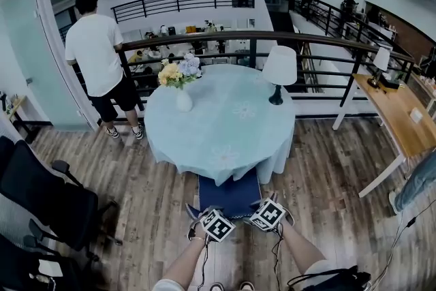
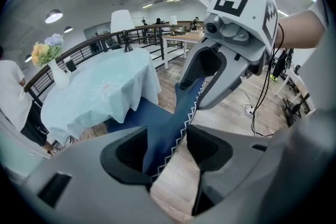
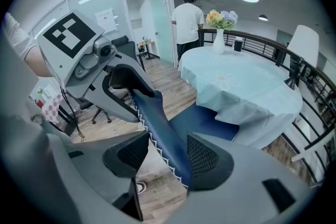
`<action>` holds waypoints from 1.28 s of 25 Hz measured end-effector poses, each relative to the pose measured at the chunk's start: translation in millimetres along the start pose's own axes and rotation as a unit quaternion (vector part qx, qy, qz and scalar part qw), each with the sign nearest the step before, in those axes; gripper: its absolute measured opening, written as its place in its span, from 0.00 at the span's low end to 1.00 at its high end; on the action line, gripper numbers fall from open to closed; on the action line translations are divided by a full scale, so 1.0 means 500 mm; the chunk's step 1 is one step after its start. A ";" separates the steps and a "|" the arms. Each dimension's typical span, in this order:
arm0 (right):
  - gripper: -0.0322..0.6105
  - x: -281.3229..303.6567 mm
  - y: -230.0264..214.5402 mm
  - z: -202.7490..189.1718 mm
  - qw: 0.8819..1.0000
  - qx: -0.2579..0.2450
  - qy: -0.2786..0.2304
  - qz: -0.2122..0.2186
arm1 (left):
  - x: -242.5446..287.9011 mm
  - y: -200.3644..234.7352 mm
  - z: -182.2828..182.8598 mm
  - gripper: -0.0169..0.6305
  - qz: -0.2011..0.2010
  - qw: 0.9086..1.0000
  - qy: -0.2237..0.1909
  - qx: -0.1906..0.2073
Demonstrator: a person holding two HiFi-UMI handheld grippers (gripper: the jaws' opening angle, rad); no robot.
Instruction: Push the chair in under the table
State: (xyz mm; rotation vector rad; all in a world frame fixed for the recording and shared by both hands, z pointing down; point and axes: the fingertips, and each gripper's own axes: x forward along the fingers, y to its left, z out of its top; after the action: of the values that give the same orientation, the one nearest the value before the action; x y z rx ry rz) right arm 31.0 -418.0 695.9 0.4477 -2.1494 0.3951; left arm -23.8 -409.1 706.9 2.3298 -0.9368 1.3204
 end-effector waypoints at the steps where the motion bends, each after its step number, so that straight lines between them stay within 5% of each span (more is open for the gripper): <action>1: 0.42 0.000 0.001 0.000 1.000 0.000 0.000 0.000 | 0.000 0.000 -0.001 0.39 -0.001 1.000 0.000 0.000; 12: 0.42 -0.009 0.017 0.006 1.000 -0.007 -0.021 0.005 | -0.012 -0.005 -0.008 0.39 0.007 1.000 -0.008 -0.010; 17: 0.42 -0.024 0.048 0.023 0.999 -0.011 -0.051 -0.004 | -0.060 -0.004 0.002 0.39 0.030 0.997 -0.061 -0.044; 24: 0.41 -0.072 0.075 0.069 0.991 0.016 -0.122 -0.057 | -0.158 -0.005 0.028 0.37 0.069 0.983 -0.147 -0.091; 32: 0.24 -0.129 0.131 0.067 0.969 0.084 -0.197 -0.121 | -0.253 -0.042 0.003 0.16 0.098 0.954 -0.221 -0.177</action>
State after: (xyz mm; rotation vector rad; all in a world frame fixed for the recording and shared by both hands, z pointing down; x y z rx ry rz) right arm 13.4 -363.6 616.4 0.9414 -2.4115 0.3754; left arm -55.0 -345.1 600.1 2.3215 -1.4359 0.6146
